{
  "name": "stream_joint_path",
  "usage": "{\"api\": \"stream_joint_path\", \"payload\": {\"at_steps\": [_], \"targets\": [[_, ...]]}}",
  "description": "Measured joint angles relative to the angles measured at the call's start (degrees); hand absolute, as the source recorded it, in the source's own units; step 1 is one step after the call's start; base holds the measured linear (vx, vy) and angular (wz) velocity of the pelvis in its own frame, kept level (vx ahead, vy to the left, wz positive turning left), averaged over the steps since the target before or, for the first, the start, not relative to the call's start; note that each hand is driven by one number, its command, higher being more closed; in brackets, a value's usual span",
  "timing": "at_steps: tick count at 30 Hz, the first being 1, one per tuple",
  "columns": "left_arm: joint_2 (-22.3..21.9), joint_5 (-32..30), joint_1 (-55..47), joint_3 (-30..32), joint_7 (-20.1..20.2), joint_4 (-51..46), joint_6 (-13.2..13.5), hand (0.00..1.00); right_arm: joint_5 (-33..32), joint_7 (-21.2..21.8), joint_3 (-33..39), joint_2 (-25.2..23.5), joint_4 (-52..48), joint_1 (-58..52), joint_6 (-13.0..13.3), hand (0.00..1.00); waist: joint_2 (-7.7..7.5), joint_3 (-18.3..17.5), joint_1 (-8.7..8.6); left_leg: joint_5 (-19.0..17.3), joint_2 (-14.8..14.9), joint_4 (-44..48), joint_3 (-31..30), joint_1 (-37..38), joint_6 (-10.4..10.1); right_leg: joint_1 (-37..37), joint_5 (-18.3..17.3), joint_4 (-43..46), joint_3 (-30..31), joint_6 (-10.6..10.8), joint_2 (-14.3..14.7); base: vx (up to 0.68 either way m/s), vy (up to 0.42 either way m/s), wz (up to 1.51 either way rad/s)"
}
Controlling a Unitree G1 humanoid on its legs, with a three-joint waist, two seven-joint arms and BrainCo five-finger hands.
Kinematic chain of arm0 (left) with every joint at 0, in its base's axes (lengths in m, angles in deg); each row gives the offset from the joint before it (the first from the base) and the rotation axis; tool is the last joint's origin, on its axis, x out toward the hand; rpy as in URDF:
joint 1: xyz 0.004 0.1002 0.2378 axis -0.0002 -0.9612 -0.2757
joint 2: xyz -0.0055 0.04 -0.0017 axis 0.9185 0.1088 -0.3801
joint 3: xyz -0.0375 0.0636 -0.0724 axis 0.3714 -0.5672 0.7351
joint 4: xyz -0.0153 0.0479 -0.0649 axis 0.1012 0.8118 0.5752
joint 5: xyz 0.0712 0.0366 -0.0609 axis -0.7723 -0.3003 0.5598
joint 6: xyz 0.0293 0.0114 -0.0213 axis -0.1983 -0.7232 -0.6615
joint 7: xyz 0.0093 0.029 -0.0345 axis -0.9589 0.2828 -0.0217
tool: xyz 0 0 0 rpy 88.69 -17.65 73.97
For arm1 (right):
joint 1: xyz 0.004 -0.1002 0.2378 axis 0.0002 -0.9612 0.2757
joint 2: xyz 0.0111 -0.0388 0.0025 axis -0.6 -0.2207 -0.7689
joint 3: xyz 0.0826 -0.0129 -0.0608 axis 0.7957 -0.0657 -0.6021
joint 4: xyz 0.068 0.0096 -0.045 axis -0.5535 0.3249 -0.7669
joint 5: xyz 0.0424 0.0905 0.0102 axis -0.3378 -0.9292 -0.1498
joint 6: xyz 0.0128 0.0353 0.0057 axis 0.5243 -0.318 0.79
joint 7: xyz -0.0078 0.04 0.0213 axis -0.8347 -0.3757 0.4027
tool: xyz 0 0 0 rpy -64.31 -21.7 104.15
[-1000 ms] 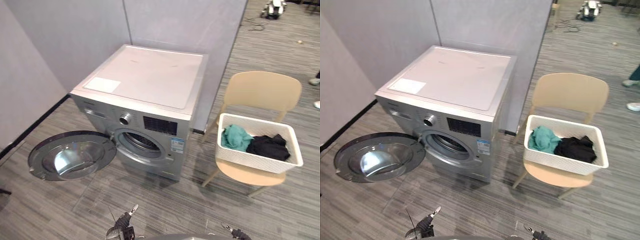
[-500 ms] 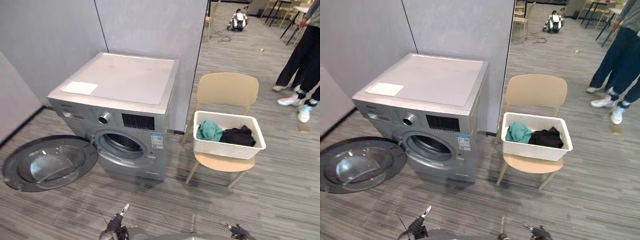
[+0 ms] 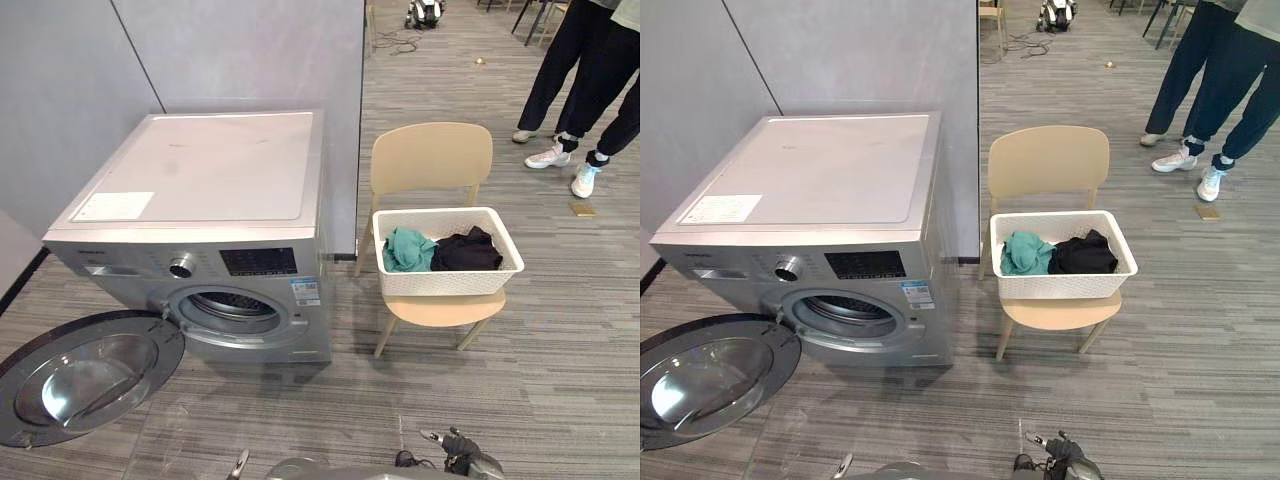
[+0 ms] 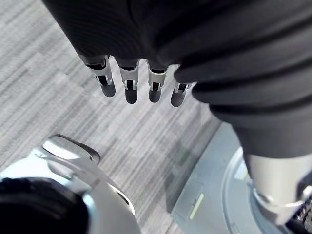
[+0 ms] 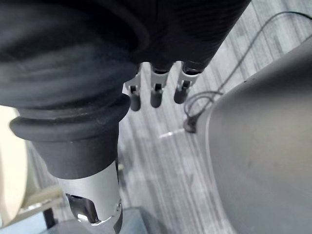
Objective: Pick up the laundry basket with both hands and put the clothes into the washing machine.
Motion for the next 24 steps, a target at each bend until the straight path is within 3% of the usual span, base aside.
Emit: {"api": "stream_joint_path", "payload": {"at_steps": [2,4,5,6,7,9,10,11,12,13,14,15,16,17,19,20,21,22,24], "targets": [[1.1,0.1,1.4,-1.7,-0.1,0.0,0.0,0.0,0.0,0.1,-0.4,-0.3,0.1,0.3,0.4,0.0,-1.3,0.8,-1.31,-0.2,-0.2,3.9,-0.7,0.3,-0.3,-2.8,0.6,9.4,-1.3,-0.4,-1.1,0.23,-0.061,-0.14],[1.8,0.2,4.1,-4.7,0.0,-0.2,0.6,0.0,-0.3,0.1,2.7,-0.7,0.5,-0.5,0.4,0.0,-3.05,2.3,-1.59,-1.4,-1.0,12.2,-3.9,-0.4,0.6,-0.1,1.3,13.4,-5.6,-1.5,-5.8,0.19,-0.09,0.26],[1.6,-0.1,4.6,-5.5,0.2,-0.5,0.9,0.0,-0.2,0.1,3.0,-0.2,0.9,-0.5,0.4,0.0,-2.25,2.4,-1.6,-2.2,-1.0,9.5,-4.8,-0.2,1.9,0.4,1.3,13.3,-6.6,-1.8,-6.2,-0.01,-0.122,0.33],[0.8,-0.2,4.9,-6.7,0.2,-1.7,1.2,0.0,-0.3,0.0,4.1,1.0,1.4,-0.7,0.2,0.0,0.72,1.9,-2.9,1.0,1.6,2.0,-6.8,0.5,1.8,-0.2,0.9,14.5,-8.9,-2.7,-6.4,-0.09,-0.148,0.38],[-0.1,-0.2,5.9,-8.8,0.1,-2.3,1.5,0.0,-0.4,0.1,6.4,1.8,1.5,-0.3,0.1,0.0,-0.15,2.5,-3.11,0.7,-0.4,-0.5,-7.8,2.1,1.0,-0.9,-3.0,16.3,-11.8,-6.4,-12.9,-0.1,-0.116,0.41],[-0.2,-0.2,6.7,-9.8,0.1,-2.2,1.5,0.0,-0.3,-0.1,11.7,1.7,1.5,-1.0,-0.2,0.0,-0.48,2.5,-2.98,0.6,-0.7,-0.6,-9.1,2.7,0.9,-0.1,-3.5,10.7,-9.2,-6.6,-18.4,0.14,-0.113,0.21],[-0.2,-0.2,6.4,-9.8,0.1,-2.1,1.5,0.0,-0.2,-0.1,13.9,1.7,1.6,-1.3,-0.3,0.0,-0.06,2.4,-2.98,0.3,-0.1,-0.5,-9.3,2.9,0.4,0.8,-2.9,6.8,-6.5,-5.6,-18.3,0.17,-0.138,0.09],[0.1,-0.2,5.7,-9.9,0.1,-1.9,1.6,0.0,-0.1,0.0,17.2,1.4,2.1,-2.2,-0.9,0.0,0.3,2.5,-2.98,-0.4,1.4,0.1,-9.4,3.4,-0.8,2.9,-1.0,-0.7,-0.2,-2.6,-17.2,0.16,-0.265,0.0],[1.0,-0.3,4.7,-9.9,0.1,-1.8,1.7,0.0,-0.1,0.0,18.9,0.7,2.5,-3.2,-1.5,0.0,-0.3,2.4,-3.0,-1.4,2.8,1.0,-9.4,4.2,-2.5,4.8,2.0,-6.2,1.9,3.1,-17.1,0.16,-0.316,-0.03],[1.6,-0.3,4.1,-9.7,0.1,-1.6,1.7,0.0,-0.1,0.0,19.8,0.1,2.5,-3.4,-1.8,0.0,-0.45,2.3,-3.03,-1.9,3.6,1.5,-9.4,4.5,-3.4,5.6,3.0,-8.1,1.2,4.8,-17.0,0.21,-0.478,-0.1],[2.7,-0.3,2.4,-8.4,0.1,-1.6,1.7,0.0,0.1,0.1,21.0,-1.0,2.7,-4.3,-2.2,0.0,-1.88,1.6,-3.32,-2.8,5.1,2.6,-9.3,4.8,-4.9,6.4,5.0,-10.0,-0.3,4.1,-15.9,0.17,-0.519,-0.19],[3.3,-0.3,0.6,-5.8,0.1,-1.2,1.7,0.0,0.4,0.2,21.2,-1.0,3.4,-4.6,-2.5,0.0,-2.86,0.5,-3.38,-3.7,7.2,4.8,-9.6,4.2,-6.5,6.8,2.6,-9.2,-2.2,4.1,-14.1,0.17,-0.518,-0.1],[1.9,-0.2,0.2,-3.6,0.3,-0.6,1.6,0.0,0.7,0.1,22.4,-0.2,4.1,-4.1,-2.4,0.0,-1.5,0.3,-4.21,-3.2,9.4,8.3,-11.2,2.5,-6.7,7.5,1.8,-8.4,-3.7,2.7,-11.4,0.15,-0.499,0.02],[1.5,0.0,0.0,-1.5,0.2,-0.5,1.7,0.0,1.0,0.1,23.3,-0.1,4.2,-4.3,-2.4,0.0,-1.18,0.2,-4.39,-2.0,10.3,11.6,-12.5,0.7,-5.9,7.9,1.2,-8.4,-4.4,1.7,-10.3,0.17,-0.464,0.22],[0.7,0.8,-0.2,1.2,0.3,0.2,1.4,0.0,1.8,0.0,24.1,0.6,4.2,-5.5,-2.3,0.0,-1.16,0.9,-4.33,7.9,12.6,22.9,-15.5,-5.4,-2.2,12.4,1.2,-11.7,-7.2,-0.5,-7.2,0.2,-0.512,0.24],[0.6,1.0,-0.4,1.7,0.2,0.4,1.2,0.0,1.8,0.0,24.0,0.7,4.3,-5.9,-2.3,0.0,-1.05,0.9,-4.22,11.2,13.3,24.5,-15.0,-6.2,-2.1,14.1,1.5,-13.3,-7.9,-1.2,-6.5,0.19,-0.413,0.27],[0.6,1.1,-0.9,2.4,0.2,0.4,1.1,0.0,1.7,-0.1,23.5,0.8,4.2,-6.0,-2.3,0.0,-1.41,1.1,-4.19,17.0,14.9,27.0,-13.2,-7.3,-2.1,17.4,2.4,-16.6,-9.1,-2.5,-6.1,0.17,-0.362,0.22],[0.3,1.1,-1.3,2.5,0.2,0.5,1.0,0.0,1.5,-0.1,22.4,1.1,4.1,-5.8,-2.1,0.0,-1.22,1.2,-4.28,17.6,18.0,30.4,-8.3,-8.9,-1.2,19.7,3.1,-19.4,-10.5,-3.5,-5.1,0.15,-0.345,0.2],[0.1,1.2,-1.4,2.3,0.2,0.4,0.8,0.0,1.2,-0.2,21.8,2.5,4.0,-5.1,-1.2,0.0,-1.01,1.2,-4.17,16.7,18.8,33.1,-0.6,-12.5,0.1,21.6,3.6,-22.7,-12.6,-4.4,-3.9,0.08,-0.254,0.26]]}}
